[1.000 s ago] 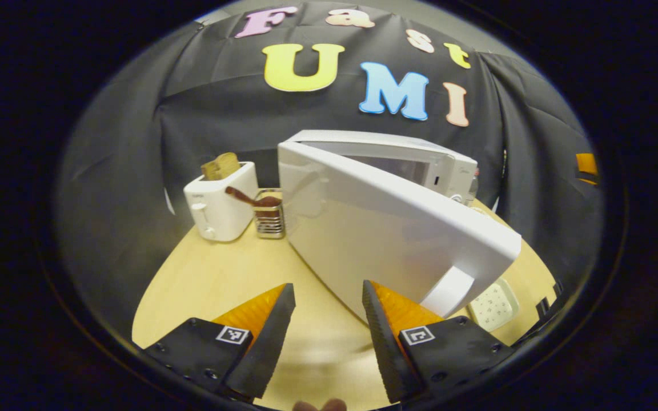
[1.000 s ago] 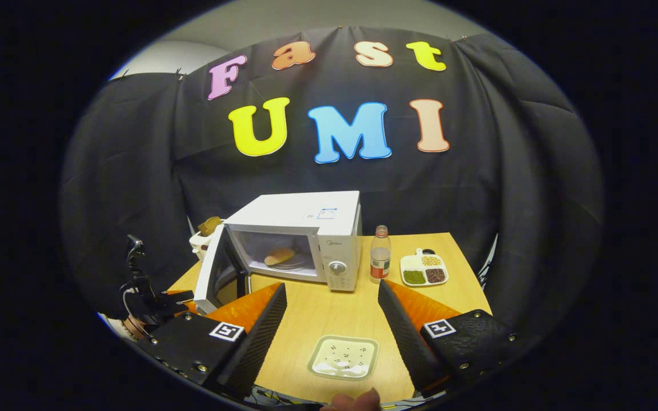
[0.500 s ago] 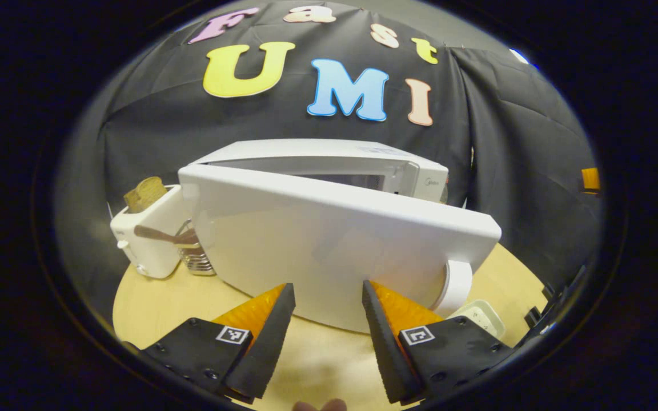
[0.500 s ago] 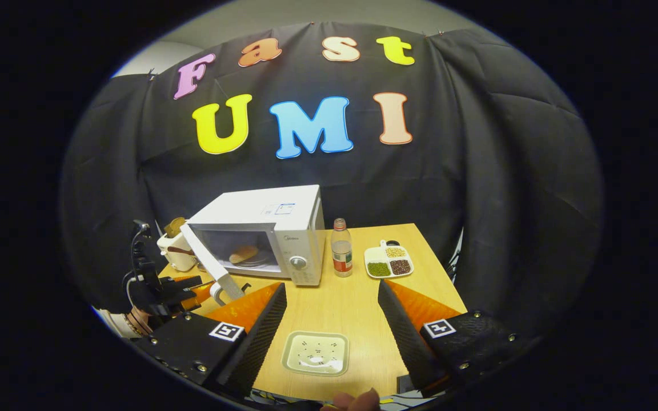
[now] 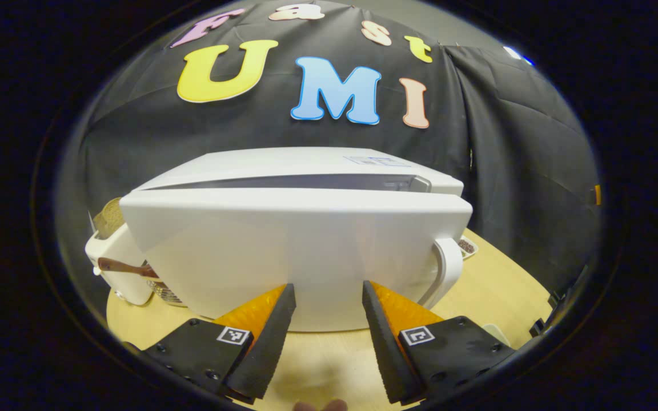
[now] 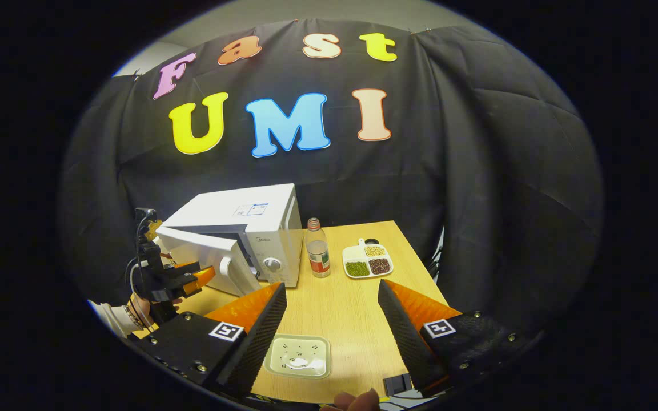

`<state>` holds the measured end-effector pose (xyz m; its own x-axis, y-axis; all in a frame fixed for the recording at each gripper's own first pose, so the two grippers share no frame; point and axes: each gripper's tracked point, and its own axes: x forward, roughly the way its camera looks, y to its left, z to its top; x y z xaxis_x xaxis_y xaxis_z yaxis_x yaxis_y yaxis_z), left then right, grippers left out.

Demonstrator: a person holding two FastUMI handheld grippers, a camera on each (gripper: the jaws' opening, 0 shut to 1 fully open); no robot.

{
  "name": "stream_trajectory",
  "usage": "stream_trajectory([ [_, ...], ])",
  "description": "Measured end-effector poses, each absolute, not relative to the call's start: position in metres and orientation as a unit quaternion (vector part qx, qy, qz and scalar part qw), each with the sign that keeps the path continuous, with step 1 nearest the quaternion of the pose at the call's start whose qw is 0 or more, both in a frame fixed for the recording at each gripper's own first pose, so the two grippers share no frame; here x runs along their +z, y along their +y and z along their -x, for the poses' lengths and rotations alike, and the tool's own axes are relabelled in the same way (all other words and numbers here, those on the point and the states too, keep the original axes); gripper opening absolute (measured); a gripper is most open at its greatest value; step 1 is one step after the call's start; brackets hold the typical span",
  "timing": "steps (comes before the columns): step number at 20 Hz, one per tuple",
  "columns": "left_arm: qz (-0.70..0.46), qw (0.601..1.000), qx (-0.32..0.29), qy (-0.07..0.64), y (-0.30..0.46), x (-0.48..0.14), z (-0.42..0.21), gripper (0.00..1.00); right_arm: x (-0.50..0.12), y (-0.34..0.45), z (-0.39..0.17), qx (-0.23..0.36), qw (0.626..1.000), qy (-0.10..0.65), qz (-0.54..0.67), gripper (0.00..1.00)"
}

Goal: Open the microwave oven with the left hand, put the food in, and close the microwave oven.

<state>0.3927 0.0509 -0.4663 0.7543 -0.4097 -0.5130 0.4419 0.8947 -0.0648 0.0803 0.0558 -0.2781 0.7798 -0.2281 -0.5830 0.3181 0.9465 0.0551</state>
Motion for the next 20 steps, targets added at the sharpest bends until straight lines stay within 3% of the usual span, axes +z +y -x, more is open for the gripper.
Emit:
stream_trajectory([
  [1, -0.03, 0.936, -0.228, 0.266, 0.047, -0.467, -0.398, 0.77, -0.278, 0.053, -0.082, -0.148, 0.94, 0.299, -0.076, 0.98],
  [2, -0.028, 0.937, -0.23, 0.263, 0.042, -0.467, -0.404, 0.86, -0.277, 0.051, -0.083, -0.151, 0.939, 0.3, -0.074, 0.99],
  [4, -0.026, 0.934, -0.233, 0.27, 0.035, -0.469, -0.412, 0.86, -0.279, 0.046, -0.085, -0.156, 0.938, 0.302, -0.071, 0.98],
  [6, -0.01, 0.929, -0.244, 0.278, 0.023, -0.474, -0.409, 0.77, -0.281, 0.041, -0.088, -0.164, 0.936, 0.303, -0.069, 0.98],
  [13, -0.009, 0.923, -0.259, 0.286, 0.015, -0.477, -0.419, 0.77, -0.286, 0.042, -0.102, -0.157, 0.934, 0.309, -0.085, 0.98],
  [15, -0.019, 0.928, -0.24, 0.283, 0.024, -0.474, -0.418, 0.74, -0.284, 0.04, -0.106, -0.153, 0.936, 0.306, -0.082, 0.98],
  [20, -0.047, 0.946, -0.219, 0.236, 0.038, -0.416, -0.405, 0.77, -0.267, 0.029, -0.111, -0.142, 0.945, 0.287, -0.075, 0.98],
])
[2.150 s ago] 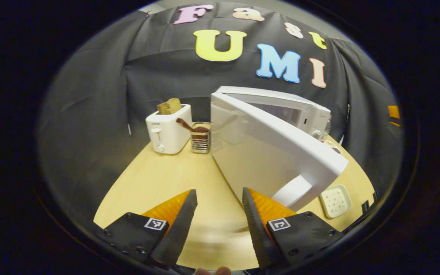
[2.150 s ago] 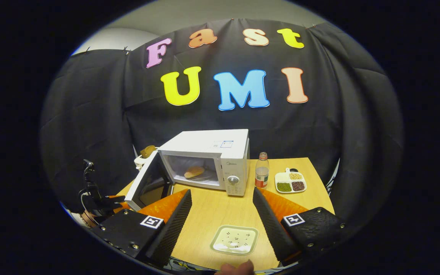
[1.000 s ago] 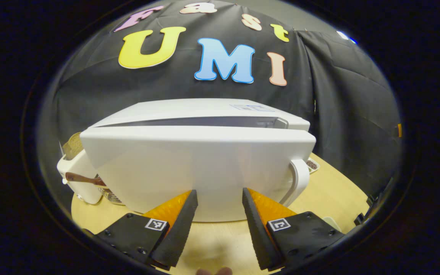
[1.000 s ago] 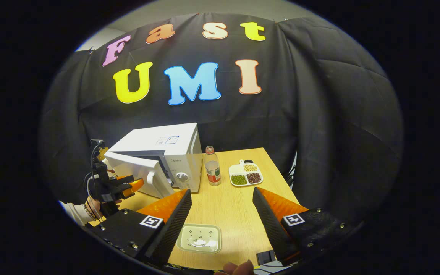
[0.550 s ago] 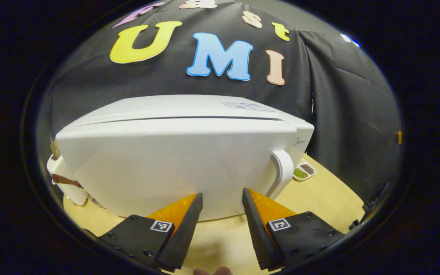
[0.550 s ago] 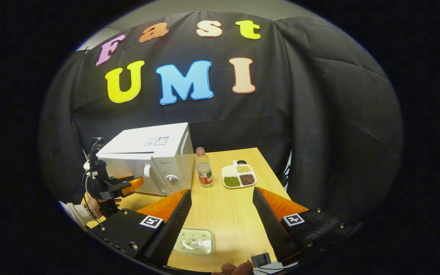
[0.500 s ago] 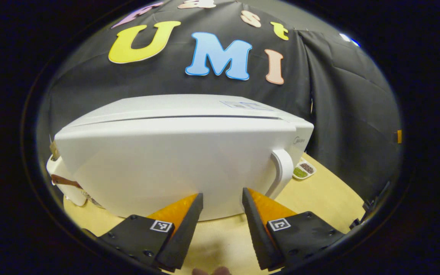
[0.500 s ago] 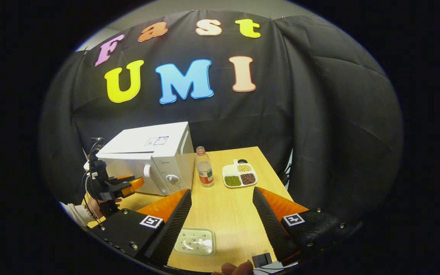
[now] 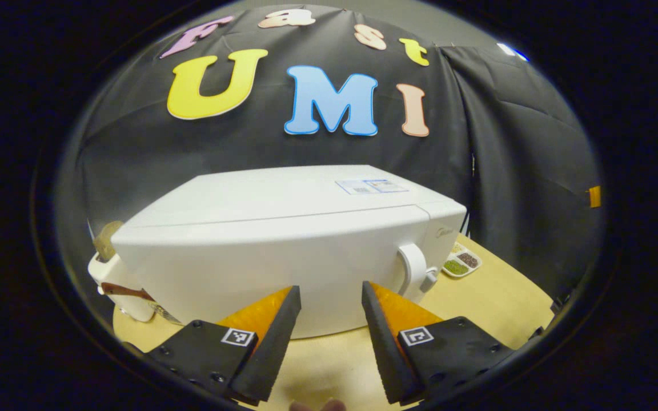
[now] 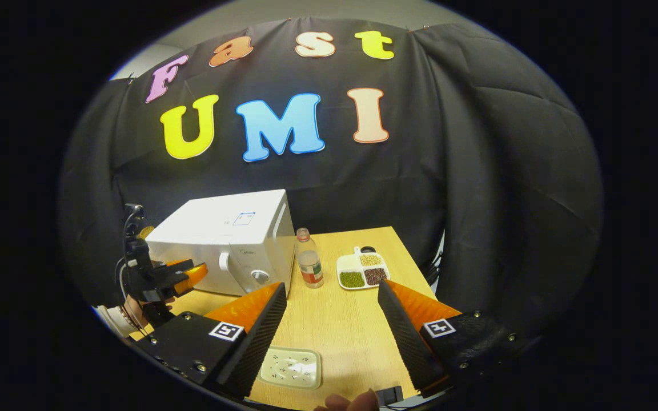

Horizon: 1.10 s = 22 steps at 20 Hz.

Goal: Open the microwave oven with the left hand, put the food in, and close the microwave oven.

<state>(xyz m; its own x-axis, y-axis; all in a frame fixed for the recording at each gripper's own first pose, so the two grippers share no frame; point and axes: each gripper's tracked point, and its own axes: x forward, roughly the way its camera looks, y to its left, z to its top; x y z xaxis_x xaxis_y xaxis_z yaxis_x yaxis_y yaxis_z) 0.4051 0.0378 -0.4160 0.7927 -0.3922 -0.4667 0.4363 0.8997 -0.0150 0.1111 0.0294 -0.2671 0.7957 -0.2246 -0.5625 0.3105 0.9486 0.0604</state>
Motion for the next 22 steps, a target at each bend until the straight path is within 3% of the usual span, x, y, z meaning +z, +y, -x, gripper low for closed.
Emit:
stream_trajectory([
  [6, 0.009, 0.968, -0.168, 0.186, 0.062, -0.293, -0.34, 0.75, -0.208, -0.002, -0.105, -0.125, 0.967, 0.222, -0.015, 0.98],
  [12, 0.022, 0.992, -0.101, 0.066, 0.071, -0.116, -0.232, 0.73, -0.124, -0.026, -0.072, -0.078, 0.987, 0.138, -0.013, 0.98],
  [14, 0.011, 0.994, -0.092, 0.056, 0.057, -0.083, -0.186, 0.74, -0.099, -0.027, -0.058, -0.061, 0.99, 0.118, -0.038, 0.98],
  [15, 0.017, 0.994, -0.095, 0.05, 0.046, -0.067, -0.163, 0.79, -0.089, -0.029, -0.053, -0.056, 0.991, 0.111, -0.045, 0.98],
  [17, 0.035, 0.994, -0.09, 0.049, 0.034, -0.043, -0.122, 0.74, -0.079, -0.028, -0.042, -0.048, 0.993, 0.104, -0.04, 0.98],
  [20, 0.057, 0.994, -0.079, 0.042, 0.033, -0.014, -0.079, 0.74, -0.047, -0.017, -0.03, -0.052, 0.995, 0.077, -0.029, 0.98],
  [21, 0.061, 0.994, -0.078, 0.036, 0.036, -0.005, -0.07, 0.79, -0.036, -0.005, -0.027, -0.048, 0.996, 0.068, -0.027, 0.98],
  [22, 0.062, 0.995, -0.074, 0.03, 0.044, 0.003, -0.061, 0.76, -0.029, 0.011, -0.024, -0.04, 0.997, 0.062, -0.025, 0.98],
])
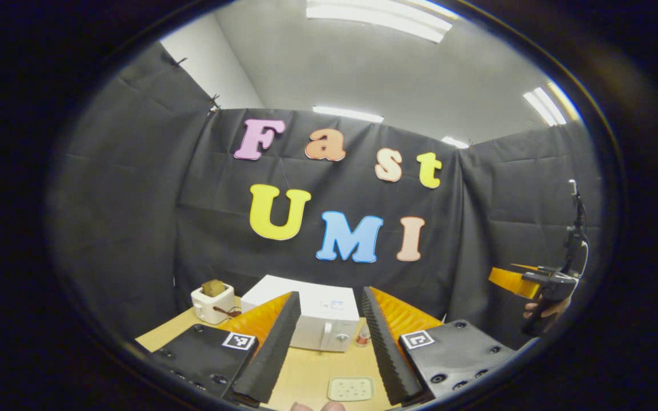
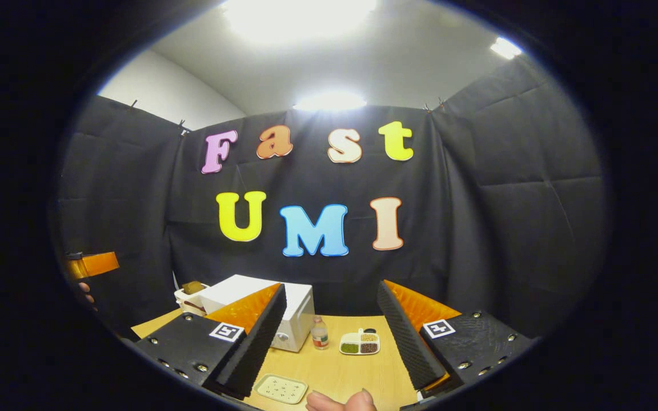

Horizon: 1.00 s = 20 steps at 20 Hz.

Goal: Open the microwave oven with the left hand, put the food in, and close the microwave oven.

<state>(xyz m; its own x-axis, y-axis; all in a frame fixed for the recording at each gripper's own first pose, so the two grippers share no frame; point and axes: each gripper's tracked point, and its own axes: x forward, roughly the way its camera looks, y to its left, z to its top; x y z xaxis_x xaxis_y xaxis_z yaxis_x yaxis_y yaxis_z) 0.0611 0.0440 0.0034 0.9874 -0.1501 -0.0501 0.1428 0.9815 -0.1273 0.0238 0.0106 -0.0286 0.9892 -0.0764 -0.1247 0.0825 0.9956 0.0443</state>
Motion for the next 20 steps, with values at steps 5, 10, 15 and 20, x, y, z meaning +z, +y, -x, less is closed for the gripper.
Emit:
stream_trajectory([
  [5, 0.06, 0.997, -0.037, -0.009, 0.091, 0.021, -0.03, 0.94, -0.009, 0.073, -0.016, -0.026, 0.999, 0.034, -0.011, 0.98],
  [10, 0.062, 0.998, -0.024, -0.012, 0.13, 0.009, -0.004, 0.89, 0.003, 0.119, -0.016, -0.018, 1.0, 0.011, 0.013, 0.98],
  [15, 0.056, 0.998, -0.014, -0.005, 0.153, -0.001, 0.002, 0.89, 0.004, 0.143, -0.018, -0.007, 0.998, 0.013, 0.054, 0.96],
  [20, 0.075, 0.997, -0.012, 0.001, 0.164, -0.009, 0.002, 0.89, 0.001, 0.148, -0.018, -0.003, 0.998, 0.018, 0.06, 0.96],
])
